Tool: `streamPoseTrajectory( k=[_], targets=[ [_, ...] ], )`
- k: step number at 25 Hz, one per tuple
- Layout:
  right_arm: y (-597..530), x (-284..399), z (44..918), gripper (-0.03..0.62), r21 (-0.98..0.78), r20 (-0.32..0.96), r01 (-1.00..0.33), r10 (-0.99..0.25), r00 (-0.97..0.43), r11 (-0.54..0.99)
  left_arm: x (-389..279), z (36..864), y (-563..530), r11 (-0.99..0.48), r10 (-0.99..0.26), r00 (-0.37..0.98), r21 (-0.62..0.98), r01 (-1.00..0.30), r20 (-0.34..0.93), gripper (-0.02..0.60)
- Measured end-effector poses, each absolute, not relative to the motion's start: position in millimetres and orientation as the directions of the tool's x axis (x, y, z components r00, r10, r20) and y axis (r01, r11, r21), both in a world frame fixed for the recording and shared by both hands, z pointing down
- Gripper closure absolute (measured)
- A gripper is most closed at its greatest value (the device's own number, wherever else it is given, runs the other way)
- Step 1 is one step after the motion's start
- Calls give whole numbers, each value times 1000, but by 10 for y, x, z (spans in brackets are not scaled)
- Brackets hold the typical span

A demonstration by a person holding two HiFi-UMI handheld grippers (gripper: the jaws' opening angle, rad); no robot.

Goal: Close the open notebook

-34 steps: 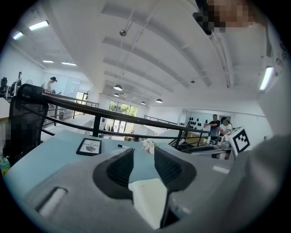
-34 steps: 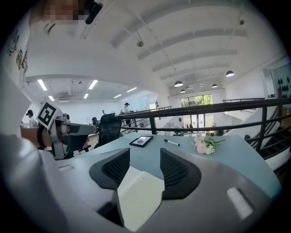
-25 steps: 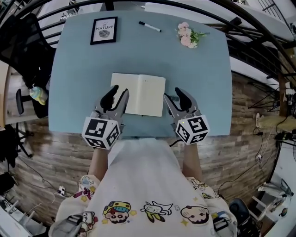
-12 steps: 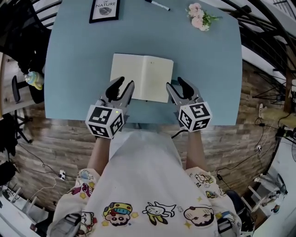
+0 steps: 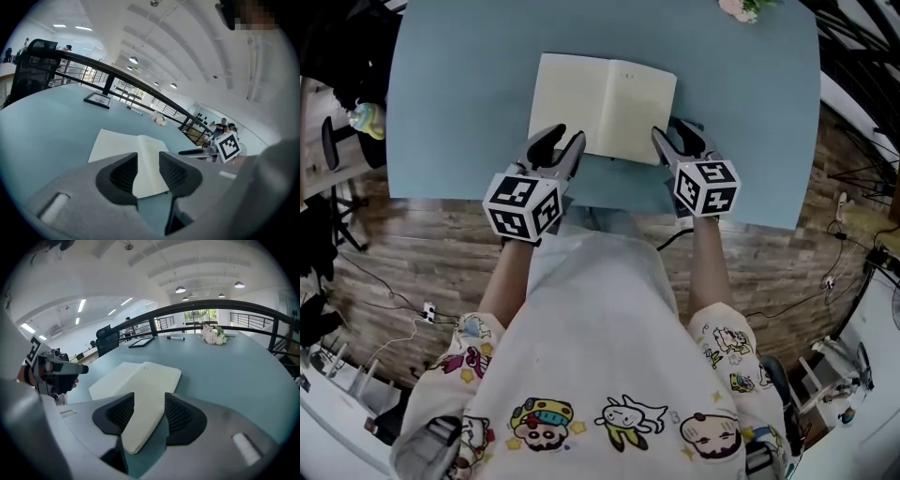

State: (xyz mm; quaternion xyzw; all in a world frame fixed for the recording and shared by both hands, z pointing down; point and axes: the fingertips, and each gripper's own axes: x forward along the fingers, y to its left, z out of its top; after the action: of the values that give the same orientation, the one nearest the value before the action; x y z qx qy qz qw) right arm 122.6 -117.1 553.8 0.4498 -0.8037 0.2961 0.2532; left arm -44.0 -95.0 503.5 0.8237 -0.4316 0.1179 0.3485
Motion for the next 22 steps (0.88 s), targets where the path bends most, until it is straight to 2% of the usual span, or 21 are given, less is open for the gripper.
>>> streamPoseTrajectory(
  k=[22],
  targets=[
    [-1307,1230,5924,366,-254,756,-902,-509,-410,349,-481,5285,-769,-303,-603,611,561,-770,513,445]
  ],
)
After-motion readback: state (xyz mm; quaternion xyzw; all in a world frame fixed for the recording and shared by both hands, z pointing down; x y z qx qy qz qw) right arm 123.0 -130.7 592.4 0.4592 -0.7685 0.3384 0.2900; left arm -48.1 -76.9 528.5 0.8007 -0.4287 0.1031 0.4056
